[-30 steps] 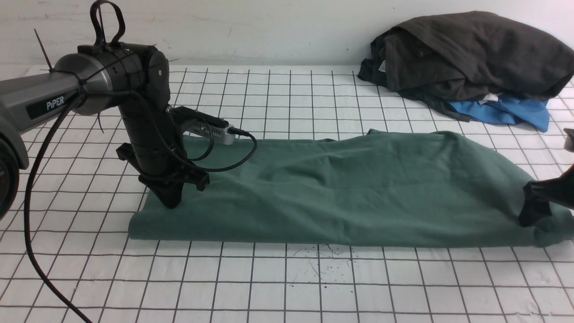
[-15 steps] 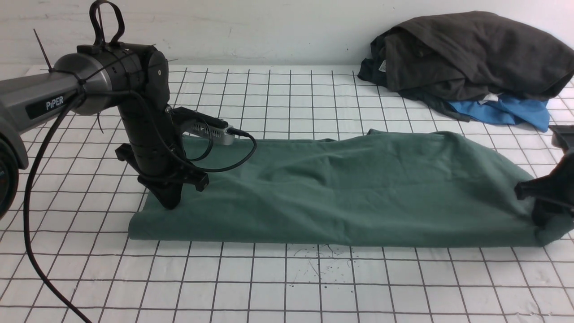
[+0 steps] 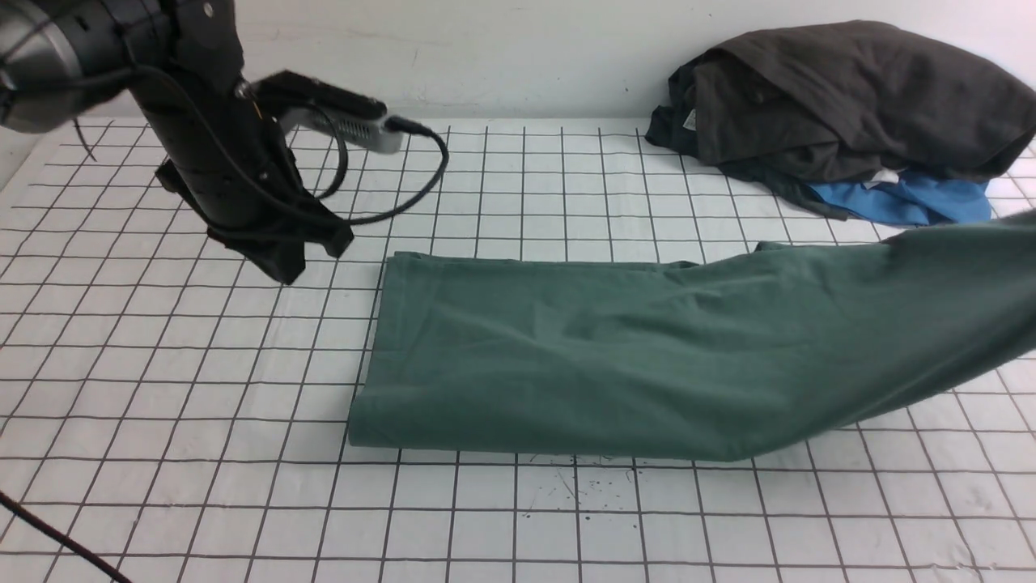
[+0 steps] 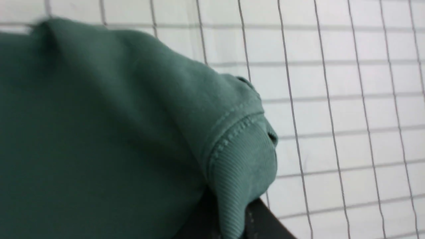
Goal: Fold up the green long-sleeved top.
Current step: Use the right arm to drag the right edge of the fabric to the left and folds it over the left edge
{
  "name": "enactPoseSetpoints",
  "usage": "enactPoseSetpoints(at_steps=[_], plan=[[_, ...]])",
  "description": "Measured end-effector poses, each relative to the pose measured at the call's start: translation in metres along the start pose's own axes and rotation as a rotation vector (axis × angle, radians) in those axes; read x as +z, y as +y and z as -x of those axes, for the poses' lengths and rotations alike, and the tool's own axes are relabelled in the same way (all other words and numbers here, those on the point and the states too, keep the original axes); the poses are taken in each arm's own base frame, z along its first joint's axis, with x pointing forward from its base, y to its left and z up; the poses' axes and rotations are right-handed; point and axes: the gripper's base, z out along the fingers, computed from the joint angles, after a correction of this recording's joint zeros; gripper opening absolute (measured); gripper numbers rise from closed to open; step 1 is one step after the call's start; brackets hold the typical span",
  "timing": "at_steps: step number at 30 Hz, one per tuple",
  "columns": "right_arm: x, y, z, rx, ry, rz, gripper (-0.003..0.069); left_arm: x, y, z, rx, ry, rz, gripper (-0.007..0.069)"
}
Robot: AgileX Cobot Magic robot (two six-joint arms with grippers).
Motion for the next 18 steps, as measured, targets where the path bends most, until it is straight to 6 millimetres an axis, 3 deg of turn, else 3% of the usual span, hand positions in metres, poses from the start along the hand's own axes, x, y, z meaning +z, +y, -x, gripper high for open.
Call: enactPoseSetpoints(at_steps=[2,3,5,9,10,11,12,13,14,15,18], plan=[[-0.015,0.013,0.011,-0.041,-0.045,0.030,0.0010,-0.010,-0.001,-0.001,0.002,-0.023,0.005,-0.0008],[-0.037,0.040,0.026,-0.099,-0.105,0.103,0.0010,-0.028,-0.003,-0.004,0.004,-0.066,0.015,-0.0008],[-0.048,0.057,0.032,-0.133,-0.134,0.150,0.0010,-0.036,-0.004,-0.006,0.006,-0.084,0.021,-0.0008],[-0.081,0.140,0.049,-0.275,-0.219,0.357,0.0010,-0.068,-0.007,-0.013,0.013,-0.157,0.044,-0.0008],[-0.083,0.149,0.050,-0.290,-0.223,0.374,0.0010,-0.071,-0.007,-0.014,0.014,-0.164,0.049,-0.0008],[-0.089,0.190,0.050,-0.359,-0.231,0.454,0.0010,-0.085,-0.008,-0.019,0.019,-0.188,0.065,-0.0008],[-0.088,0.196,0.051,-0.366,-0.229,0.461,0.0010,-0.088,-0.008,-0.020,0.020,-0.193,0.068,-0.0008],[-0.087,0.229,0.048,-0.417,-0.216,0.514,0.0010,-0.100,-0.010,-0.025,0.023,-0.211,0.077,-0.0008],[-0.088,0.233,0.049,-0.422,-0.219,0.521,0.0010,-0.101,-0.010,-0.026,0.023,-0.213,0.078,-0.0008],[-0.085,0.264,0.045,-0.464,-0.201,0.567,0.0010,-0.111,-0.012,-0.030,0.025,-0.234,0.085,-0.0008],[-0.080,0.308,0.036,-0.518,-0.171,0.632,0.0010,-0.125,-0.014,-0.037,0.027,-0.257,0.092,-0.0008]])
